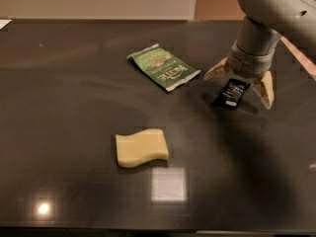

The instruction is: Move rxbar chocolate near sponge

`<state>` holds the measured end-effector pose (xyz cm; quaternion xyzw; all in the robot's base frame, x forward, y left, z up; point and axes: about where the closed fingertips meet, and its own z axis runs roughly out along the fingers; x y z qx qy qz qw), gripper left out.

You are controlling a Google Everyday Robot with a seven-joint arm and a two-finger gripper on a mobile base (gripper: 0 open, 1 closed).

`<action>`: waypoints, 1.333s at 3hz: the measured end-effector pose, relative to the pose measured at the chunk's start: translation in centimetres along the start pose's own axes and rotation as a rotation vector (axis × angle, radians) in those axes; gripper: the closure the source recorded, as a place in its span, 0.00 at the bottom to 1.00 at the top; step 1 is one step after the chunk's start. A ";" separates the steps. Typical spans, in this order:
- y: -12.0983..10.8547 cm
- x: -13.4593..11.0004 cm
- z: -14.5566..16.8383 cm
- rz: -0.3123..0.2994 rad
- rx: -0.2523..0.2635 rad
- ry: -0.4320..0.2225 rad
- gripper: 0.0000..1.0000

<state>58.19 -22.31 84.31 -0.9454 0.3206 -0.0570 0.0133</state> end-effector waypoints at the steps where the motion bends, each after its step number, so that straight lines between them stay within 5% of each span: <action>1: -0.5 0.6 0.9 0.007 -0.014 -0.008 0.00; 4: -1.1 2.1 2.6 0.028 -0.052 -0.009 0.55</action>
Offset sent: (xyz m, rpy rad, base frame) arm 0.0185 -0.0022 -0.0194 -0.0241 0.0589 -0.0247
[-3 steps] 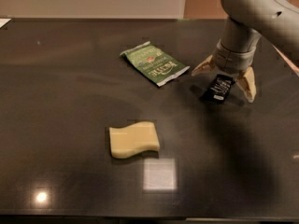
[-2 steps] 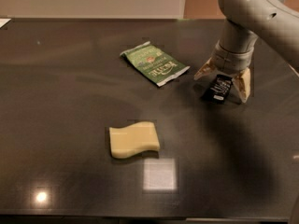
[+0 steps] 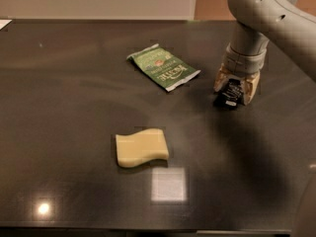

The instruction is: Move rxbar chocolate near sponge

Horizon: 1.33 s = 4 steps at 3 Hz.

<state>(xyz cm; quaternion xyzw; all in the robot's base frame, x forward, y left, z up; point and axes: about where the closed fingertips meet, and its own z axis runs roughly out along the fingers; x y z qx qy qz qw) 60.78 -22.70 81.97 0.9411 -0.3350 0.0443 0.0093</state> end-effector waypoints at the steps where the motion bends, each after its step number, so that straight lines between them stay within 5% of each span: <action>1: 0.0 0.1 -0.6 0.000 0.000 0.000 0.79; 2: 0.0 -0.3 -1.2 0.041 0.005 0.018 1.00; 4: -0.2 -4.8 -4.2 0.170 0.034 0.002 1.00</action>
Offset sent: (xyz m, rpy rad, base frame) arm -0.0151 0.0042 0.0248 -0.0199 -0.0266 -0.1051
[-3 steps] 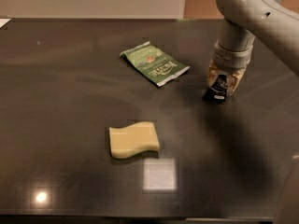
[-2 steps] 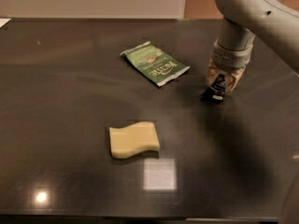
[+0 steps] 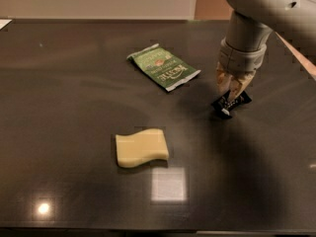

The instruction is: Move rxbar chocolate near sponge

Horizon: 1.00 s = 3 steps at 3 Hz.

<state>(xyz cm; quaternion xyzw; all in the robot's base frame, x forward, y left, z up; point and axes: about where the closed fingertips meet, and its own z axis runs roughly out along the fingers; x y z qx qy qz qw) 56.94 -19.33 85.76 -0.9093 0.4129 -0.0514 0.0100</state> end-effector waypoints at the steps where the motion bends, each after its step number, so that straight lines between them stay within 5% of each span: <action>1: 1.2 -4.1 -1.0 0.023 -0.011 -0.028 1.00; 3: 3.9 -12.1 -2.1 -0.043 -0.060 -0.118 1.00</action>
Offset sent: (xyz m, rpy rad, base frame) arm -0.1317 0.0692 0.0057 0.0326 0.1714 0.0215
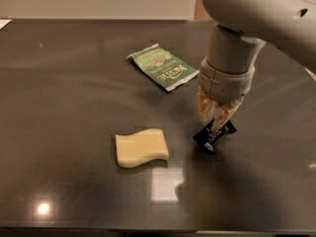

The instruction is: Move rxbar chocolate near sponge

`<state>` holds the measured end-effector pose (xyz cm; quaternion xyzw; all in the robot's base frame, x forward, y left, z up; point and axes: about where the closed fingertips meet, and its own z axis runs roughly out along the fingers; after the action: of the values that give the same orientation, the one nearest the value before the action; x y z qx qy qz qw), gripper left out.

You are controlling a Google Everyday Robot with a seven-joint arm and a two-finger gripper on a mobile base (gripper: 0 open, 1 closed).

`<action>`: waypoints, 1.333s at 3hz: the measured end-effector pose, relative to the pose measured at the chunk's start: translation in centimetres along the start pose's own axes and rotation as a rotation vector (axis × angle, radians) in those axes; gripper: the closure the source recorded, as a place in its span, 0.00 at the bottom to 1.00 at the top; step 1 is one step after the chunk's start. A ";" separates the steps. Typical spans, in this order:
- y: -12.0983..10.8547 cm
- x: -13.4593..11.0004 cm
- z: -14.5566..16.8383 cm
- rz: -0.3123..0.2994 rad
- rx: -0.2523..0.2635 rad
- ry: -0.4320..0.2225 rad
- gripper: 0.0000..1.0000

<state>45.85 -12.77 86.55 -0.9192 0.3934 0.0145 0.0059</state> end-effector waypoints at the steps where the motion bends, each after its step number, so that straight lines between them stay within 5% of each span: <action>1: 0.0 -3.0 -0.4 -0.057 0.000 -0.034 0.85; 4: -2.2 -6.3 -0.8 -0.117 0.046 -0.067 0.14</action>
Offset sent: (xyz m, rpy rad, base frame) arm -0.0426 0.0640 0.0123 0.0716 0.0672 0.1439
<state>43.14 -6.70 87.57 -0.9393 0.3388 0.0358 0.0411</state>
